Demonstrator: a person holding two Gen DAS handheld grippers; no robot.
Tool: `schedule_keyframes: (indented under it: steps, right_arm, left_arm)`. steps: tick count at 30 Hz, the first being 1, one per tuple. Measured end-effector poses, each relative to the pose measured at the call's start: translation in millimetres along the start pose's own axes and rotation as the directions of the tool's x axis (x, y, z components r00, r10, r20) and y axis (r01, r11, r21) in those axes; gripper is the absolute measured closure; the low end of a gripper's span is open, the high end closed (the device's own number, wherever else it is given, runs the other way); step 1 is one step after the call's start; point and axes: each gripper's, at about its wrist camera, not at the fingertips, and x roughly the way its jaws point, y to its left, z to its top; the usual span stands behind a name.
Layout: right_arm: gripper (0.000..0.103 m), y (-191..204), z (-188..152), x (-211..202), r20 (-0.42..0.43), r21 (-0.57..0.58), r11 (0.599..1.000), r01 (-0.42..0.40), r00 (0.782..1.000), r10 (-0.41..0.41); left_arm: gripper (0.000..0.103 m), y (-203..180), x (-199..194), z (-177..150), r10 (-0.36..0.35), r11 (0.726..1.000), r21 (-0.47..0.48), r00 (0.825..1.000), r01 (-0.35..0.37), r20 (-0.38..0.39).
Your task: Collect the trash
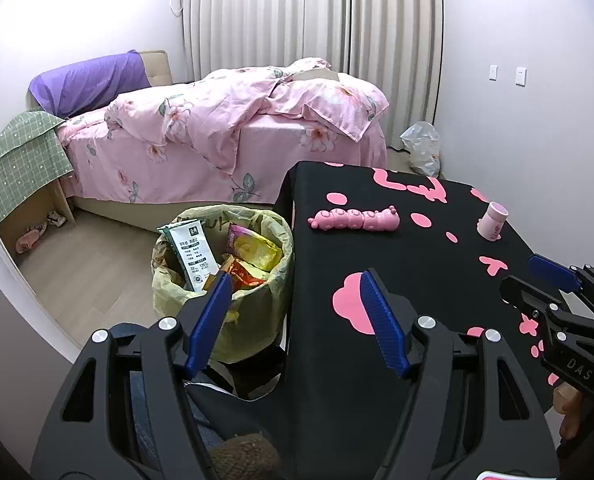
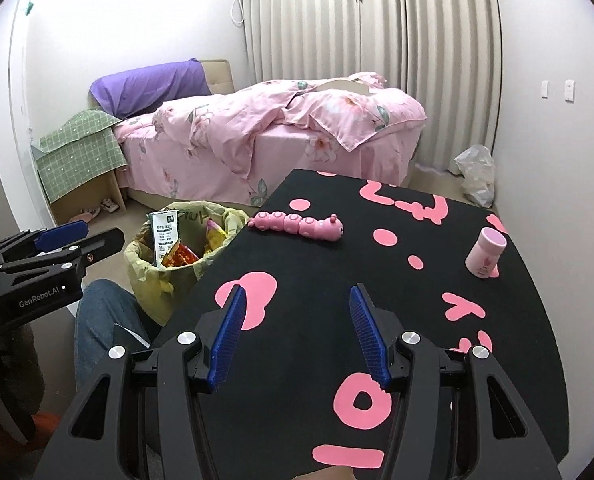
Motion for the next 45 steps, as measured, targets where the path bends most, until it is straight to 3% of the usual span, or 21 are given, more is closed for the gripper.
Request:
schedule_keyframes:
  steps: [8,45]
  right_arm:
    - [0.052,-3.5,0.2,-3.2,0.006,0.008,1.000,0.011,1.000,-0.011]
    - [0.052,-7.7,0.4,-0.7,0.003,0.022,1.000,0.011,1.000,-0.011]
  left_arm:
    - [0.040,-8.4,-3.5,0.2,-0.027,0.999,0.020,1.000,0.027,-0.007]
    - [0.040,-12.2,-3.5,2.1,-0.014,1.000,0.012,1.000,0.014,-0.003]
